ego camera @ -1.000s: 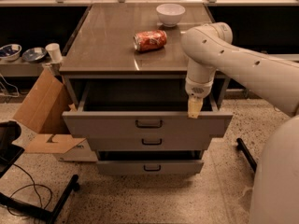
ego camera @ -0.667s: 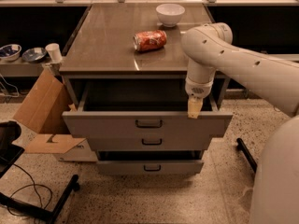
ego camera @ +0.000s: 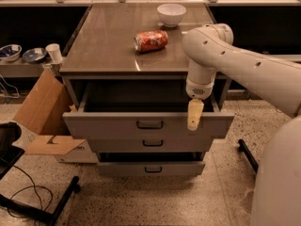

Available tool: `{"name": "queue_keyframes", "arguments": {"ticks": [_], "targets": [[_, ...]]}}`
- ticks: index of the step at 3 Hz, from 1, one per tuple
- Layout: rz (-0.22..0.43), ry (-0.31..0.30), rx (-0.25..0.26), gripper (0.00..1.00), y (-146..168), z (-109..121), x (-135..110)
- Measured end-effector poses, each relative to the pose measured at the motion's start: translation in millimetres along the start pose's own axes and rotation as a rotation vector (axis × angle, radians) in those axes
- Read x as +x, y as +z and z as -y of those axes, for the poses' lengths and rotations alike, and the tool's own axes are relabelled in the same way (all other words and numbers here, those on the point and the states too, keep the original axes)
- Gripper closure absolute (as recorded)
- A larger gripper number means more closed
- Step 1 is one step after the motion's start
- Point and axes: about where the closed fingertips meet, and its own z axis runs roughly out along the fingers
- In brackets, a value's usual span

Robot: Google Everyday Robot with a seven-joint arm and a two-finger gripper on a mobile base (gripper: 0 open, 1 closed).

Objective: Open top drawer

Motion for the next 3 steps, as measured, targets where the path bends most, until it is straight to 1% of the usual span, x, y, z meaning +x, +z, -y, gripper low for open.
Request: {"name": "queue_keyframes", "arguments": {"ticks": [1, 2, 3], "targets": [[-0.009, 0.000, -0.016, 0.00, 7.8, -7.2, 1.1], [0.001, -0.001, -0.081, 0.18, 22.1, -45.3, 9.3], [0.004, -0.003, -0.142, 0.43, 28.1, -88.5, 18.7]]}}
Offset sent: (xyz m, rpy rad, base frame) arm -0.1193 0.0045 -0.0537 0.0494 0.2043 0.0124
